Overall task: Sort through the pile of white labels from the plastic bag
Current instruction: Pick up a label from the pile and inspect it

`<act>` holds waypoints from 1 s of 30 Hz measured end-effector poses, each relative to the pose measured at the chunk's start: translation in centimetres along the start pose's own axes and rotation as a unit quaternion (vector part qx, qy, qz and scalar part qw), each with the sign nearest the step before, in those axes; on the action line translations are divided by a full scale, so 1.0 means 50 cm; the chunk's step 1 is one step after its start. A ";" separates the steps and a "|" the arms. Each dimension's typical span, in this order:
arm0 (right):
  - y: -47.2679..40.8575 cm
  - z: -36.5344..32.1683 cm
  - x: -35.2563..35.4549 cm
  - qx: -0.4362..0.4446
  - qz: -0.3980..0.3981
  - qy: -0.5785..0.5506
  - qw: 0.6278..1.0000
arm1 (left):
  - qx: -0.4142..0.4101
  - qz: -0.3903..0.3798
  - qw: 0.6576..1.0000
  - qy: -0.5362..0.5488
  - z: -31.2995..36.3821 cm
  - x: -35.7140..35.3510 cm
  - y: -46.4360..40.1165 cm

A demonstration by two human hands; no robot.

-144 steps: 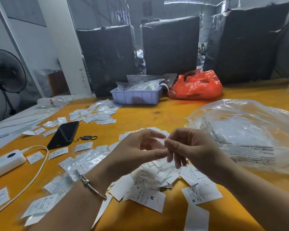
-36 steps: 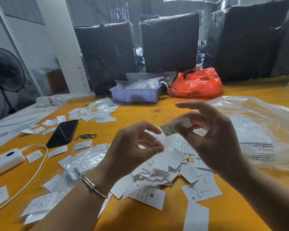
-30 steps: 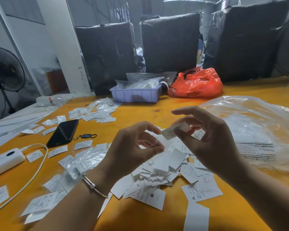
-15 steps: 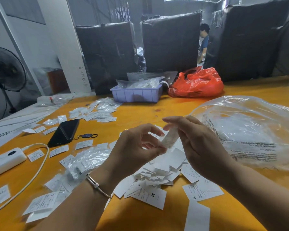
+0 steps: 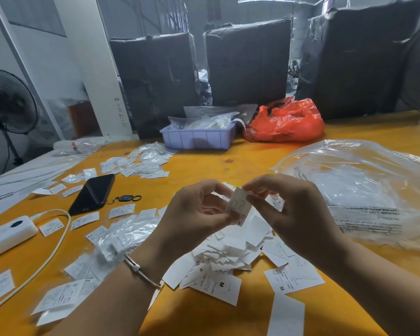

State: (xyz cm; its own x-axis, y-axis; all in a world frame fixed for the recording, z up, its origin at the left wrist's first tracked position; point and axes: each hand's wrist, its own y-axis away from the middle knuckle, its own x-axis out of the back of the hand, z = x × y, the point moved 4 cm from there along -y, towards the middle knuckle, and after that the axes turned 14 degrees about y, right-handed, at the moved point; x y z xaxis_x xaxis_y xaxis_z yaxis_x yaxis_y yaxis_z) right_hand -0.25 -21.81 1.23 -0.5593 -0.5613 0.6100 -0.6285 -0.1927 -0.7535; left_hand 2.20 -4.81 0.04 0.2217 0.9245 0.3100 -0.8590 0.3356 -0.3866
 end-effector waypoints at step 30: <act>-0.019 0.122 0.046 -0.173 0.074 0.206 0.960 | 0.146 0.186 0.971 -0.034 -0.032 0.136 -0.009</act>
State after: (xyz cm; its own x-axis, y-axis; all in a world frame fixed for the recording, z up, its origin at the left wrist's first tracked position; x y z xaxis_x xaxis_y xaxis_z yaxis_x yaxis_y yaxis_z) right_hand 2.34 -27.81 1.87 -0.7778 -0.1826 0.6014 -0.6279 0.1839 -0.7562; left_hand 4.85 1.62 0.93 -0.1509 0.9546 0.2569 -0.9704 -0.0934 -0.2229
